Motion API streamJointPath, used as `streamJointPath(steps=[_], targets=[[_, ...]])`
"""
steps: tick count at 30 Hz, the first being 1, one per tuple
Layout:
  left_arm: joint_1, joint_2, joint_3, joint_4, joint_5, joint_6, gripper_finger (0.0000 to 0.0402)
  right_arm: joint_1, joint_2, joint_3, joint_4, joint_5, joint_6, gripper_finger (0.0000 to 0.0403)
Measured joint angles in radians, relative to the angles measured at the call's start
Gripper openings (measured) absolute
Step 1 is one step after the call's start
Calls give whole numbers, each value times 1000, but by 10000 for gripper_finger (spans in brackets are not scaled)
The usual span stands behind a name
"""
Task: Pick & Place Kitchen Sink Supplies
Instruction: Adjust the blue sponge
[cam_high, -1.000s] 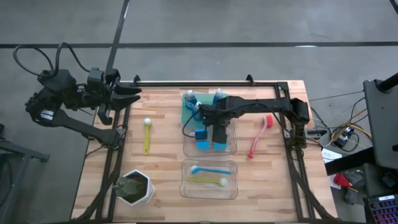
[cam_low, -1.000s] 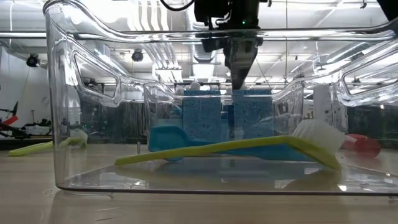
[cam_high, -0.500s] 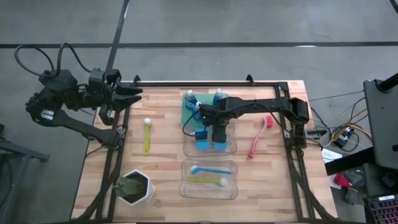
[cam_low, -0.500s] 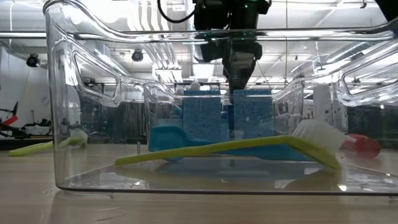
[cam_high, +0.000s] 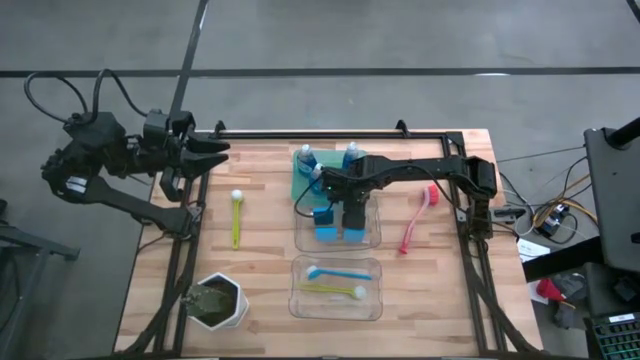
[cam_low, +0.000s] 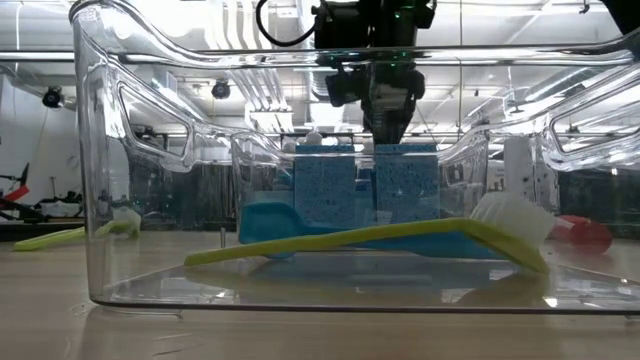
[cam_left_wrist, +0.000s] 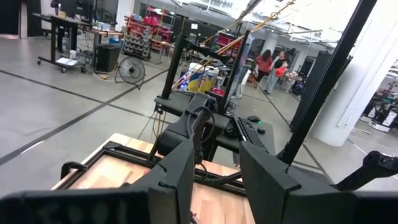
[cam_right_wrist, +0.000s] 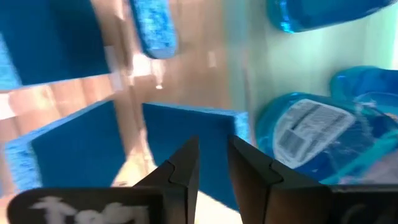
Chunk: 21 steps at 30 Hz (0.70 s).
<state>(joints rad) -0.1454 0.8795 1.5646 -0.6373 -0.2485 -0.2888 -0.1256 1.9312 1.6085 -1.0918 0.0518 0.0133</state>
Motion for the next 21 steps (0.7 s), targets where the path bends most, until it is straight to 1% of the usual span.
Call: streamJointPath(steps=[3, 12, 16, 21], targets=[[0, 0, 0, 0, -2, 3, 122, 0, 0, 0, -2, -37, 2, 70], [0, 0, 0, 0, -4, 4, 122, 0, -1, 0, -3, -42, 11, 50], [0, 0, 0, 0, -4, 5, 122, 0, -9, 1, -5, -20, 14, 53], [0, 0, 0, 0, -4, 6, 122, 1, -11, 1, -4, 33, 8, 72]])
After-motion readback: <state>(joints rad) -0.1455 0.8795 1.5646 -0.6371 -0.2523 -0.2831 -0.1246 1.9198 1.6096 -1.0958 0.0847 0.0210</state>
